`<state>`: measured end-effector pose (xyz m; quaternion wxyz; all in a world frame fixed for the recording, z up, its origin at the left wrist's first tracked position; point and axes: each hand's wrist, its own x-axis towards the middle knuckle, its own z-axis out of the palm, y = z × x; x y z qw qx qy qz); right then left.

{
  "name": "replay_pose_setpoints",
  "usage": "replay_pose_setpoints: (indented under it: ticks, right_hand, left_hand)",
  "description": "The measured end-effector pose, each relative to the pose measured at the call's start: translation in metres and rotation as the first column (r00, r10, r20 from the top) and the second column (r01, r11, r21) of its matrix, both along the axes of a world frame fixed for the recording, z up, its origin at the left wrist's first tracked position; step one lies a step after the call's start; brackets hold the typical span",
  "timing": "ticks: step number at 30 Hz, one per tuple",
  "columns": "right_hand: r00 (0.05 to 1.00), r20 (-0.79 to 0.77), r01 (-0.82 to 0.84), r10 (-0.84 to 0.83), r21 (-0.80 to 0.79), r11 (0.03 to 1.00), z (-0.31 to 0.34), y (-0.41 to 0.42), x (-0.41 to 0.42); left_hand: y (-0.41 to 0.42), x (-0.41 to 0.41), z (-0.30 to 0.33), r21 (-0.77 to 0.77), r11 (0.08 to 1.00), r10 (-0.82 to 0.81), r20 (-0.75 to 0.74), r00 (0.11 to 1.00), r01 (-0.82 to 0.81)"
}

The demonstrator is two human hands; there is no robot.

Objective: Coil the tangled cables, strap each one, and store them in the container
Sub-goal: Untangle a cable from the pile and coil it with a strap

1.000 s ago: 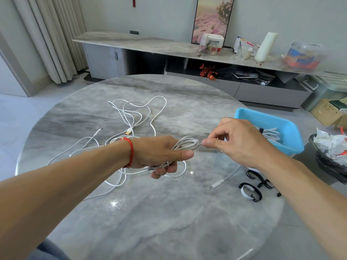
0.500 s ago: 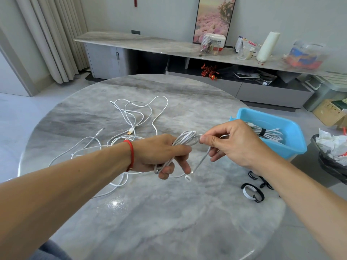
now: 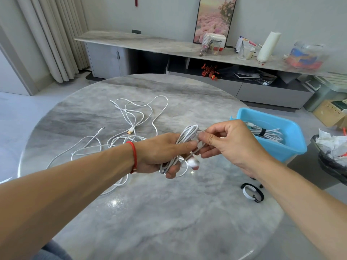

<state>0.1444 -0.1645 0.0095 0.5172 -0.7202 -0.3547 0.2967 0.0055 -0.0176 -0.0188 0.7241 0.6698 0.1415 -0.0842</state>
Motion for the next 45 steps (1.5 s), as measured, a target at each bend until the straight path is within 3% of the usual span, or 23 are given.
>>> replay_pose_setpoints:
  ticks: [10, 14, 17, 19, 20, 23, 27, 30, 33, 40, 43, 45]
  right_hand:
    - [0.995, 0.02, 0.102, -0.102, -0.015, 0.995, -0.005, 0.004, -0.007]
    - [0.999, -0.012, 0.033, -0.036, -0.159, 0.987, -0.004, 0.003, -0.011]
    - [0.974, -0.211, -0.135, 0.076, -0.283, 0.95, -0.002, -0.002, -0.01]
    - [0.927, -0.361, -0.186, 0.096, -0.224, 0.957, 0.003, -0.004, -0.008]
    - [0.924, -0.366, -0.182, 0.109, -0.171, 0.968, 0.004, -0.004, -0.007]
    - [0.986, -0.096, -0.148, 0.14, -0.083, 0.986, -0.005, -0.001, -0.008]
    - [0.963, 0.101, -0.229, 0.249, -0.179, 0.957, -0.017, 0.006, -0.017]
    - [0.953, 0.158, -0.232, 0.259, -0.174, 0.957, -0.018, 0.007, -0.017]
    - [0.935, 0.272, -0.186, 0.227, -0.167, 0.968, -0.013, 0.007, -0.012]
    - [0.881, 0.458, -0.117, 0.121, -0.037, 0.992, -0.009, 0.004, -0.01]
    - [0.893, 0.449, -0.033, 0.034, -0.01, 0.999, -0.004, 0.003, -0.005]
    - [0.932, 0.363, -0.003, 0.01, -0.021, 1.0, -0.002, 0.002, -0.003]
  left_hand:
    - [0.001, -0.001, 0.001, 0.09, 0.996, -0.031, 0.041, 0.999, 0.027]
    - [0.0, 0.003, -0.003, 0.13, 0.973, 0.179, 0.085, 0.98, -0.189]
    - [0.01, 0.003, -0.007, 0.192, 0.919, 0.324, 0.13, 0.937, -0.344]
    - [0.016, 0.002, -0.009, 0.227, 0.891, 0.369, 0.138, 0.919, -0.392]
    - [0.018, 0.001, -0.01, 0.225, 0.887, 0.381, 0.132, 0.915, -0.402]
    - [0.017, 0.001, -0.01, 0.145, 0.903, 0.395, 0.092, 0.914, -0.404]
    - [0.009, 0.003, -0.006, 0.01, 0.942, 0.334, 0.044, 0.942, -0.334]
    - [0.005, 0.001, -0.003, 0.018, 0.973, 0.229, 0.016, 0.973, -0.23]
    - [0.002, -0.003, 0.001, -0.083, 0.987, 0.138, -0.001, 0.99, -0.138]
    - [0.004, -0.002, 0.009, -0.165, 0.985, 0.053, 0.08, 0.995, -0.039]
    - [0.002, -0.005, 0.011, -0.277, 0.959, -0.027, 0.092, 0.995, 0.051]
    - [-0.001, -0.005, 0.013, -0.346, 0.933, -0.073, 0.096, 0.993, 0.102]
